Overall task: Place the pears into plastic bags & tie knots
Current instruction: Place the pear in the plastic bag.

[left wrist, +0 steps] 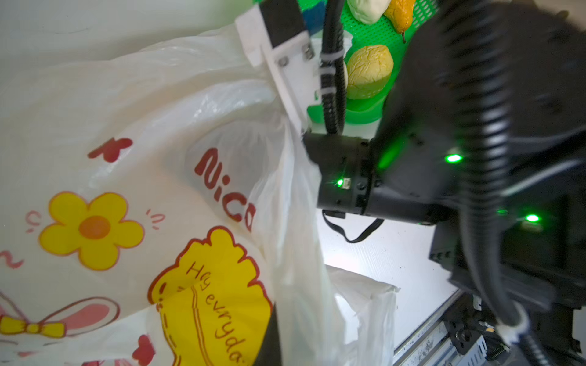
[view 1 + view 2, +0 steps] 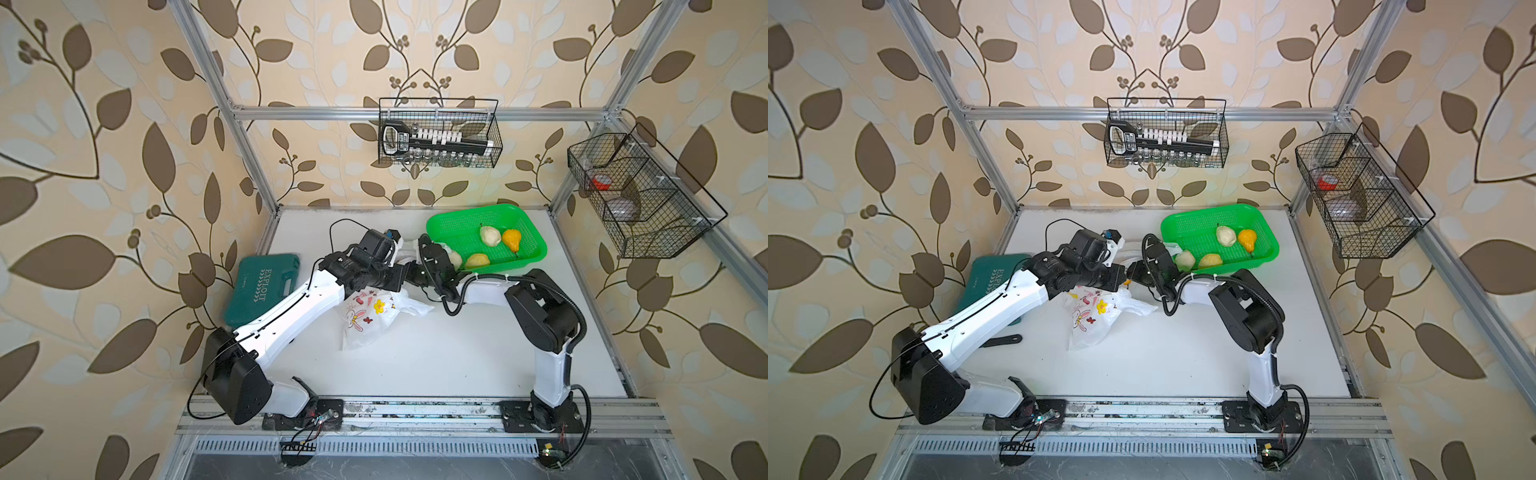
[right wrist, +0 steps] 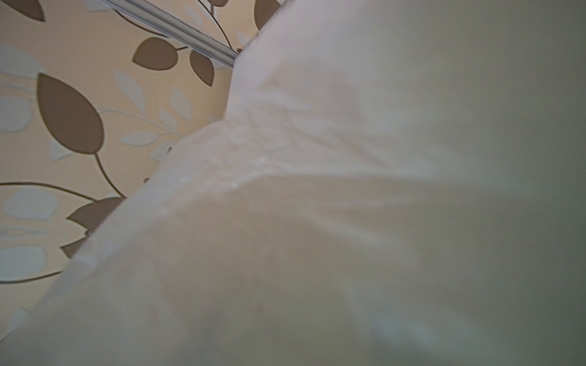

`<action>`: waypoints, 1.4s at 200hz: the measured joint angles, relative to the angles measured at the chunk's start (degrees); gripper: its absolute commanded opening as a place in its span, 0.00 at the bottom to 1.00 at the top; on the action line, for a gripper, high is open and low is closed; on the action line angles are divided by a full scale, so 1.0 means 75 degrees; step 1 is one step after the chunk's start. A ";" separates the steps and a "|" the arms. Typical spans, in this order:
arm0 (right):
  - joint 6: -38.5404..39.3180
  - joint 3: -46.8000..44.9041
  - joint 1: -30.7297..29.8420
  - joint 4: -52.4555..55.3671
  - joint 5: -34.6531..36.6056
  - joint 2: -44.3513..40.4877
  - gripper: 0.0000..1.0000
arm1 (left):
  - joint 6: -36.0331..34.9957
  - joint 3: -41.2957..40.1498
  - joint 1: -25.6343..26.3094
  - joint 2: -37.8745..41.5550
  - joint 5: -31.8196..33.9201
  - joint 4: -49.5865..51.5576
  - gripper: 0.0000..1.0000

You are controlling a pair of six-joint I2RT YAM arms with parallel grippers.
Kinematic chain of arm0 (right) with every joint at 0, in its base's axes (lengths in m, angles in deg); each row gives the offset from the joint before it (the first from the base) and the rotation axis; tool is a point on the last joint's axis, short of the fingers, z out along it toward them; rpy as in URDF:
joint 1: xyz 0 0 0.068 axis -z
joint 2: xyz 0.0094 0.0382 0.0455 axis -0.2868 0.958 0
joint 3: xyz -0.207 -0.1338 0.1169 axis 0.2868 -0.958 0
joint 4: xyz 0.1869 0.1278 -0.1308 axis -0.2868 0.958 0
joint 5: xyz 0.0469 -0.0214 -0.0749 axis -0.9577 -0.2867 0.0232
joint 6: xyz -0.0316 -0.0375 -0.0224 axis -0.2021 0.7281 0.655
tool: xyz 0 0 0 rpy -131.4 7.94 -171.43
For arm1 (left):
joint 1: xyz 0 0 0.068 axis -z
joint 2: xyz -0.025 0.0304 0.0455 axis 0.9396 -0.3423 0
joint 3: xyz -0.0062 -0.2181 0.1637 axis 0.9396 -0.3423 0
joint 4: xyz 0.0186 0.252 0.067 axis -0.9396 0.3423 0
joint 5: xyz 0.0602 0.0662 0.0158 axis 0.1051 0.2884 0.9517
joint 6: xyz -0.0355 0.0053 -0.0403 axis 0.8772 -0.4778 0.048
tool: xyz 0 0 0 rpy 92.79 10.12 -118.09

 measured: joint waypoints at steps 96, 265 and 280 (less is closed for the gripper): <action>-0.0073 0.0023 -0.0052 -0.0428 -0.0280 -0.0513 0.53 | 0.0157 -0.0163 0.0000 0.0000 -0.0227 -0.0289 0.00; 0.1530 -0.0921 0.0289 0.2649 -0.0192 -0.3756 1.00 | -0.0029 -0.0618 0.0434 0.0982 -0.0935 -0.1629 0.00; 0.1661 -0.1224 0.0667 0.3066 -0.0414 -0.4485 0.99 | -0.0099 -0.0641 0.0350 0.1102 -0.0708 -0.1708 0.00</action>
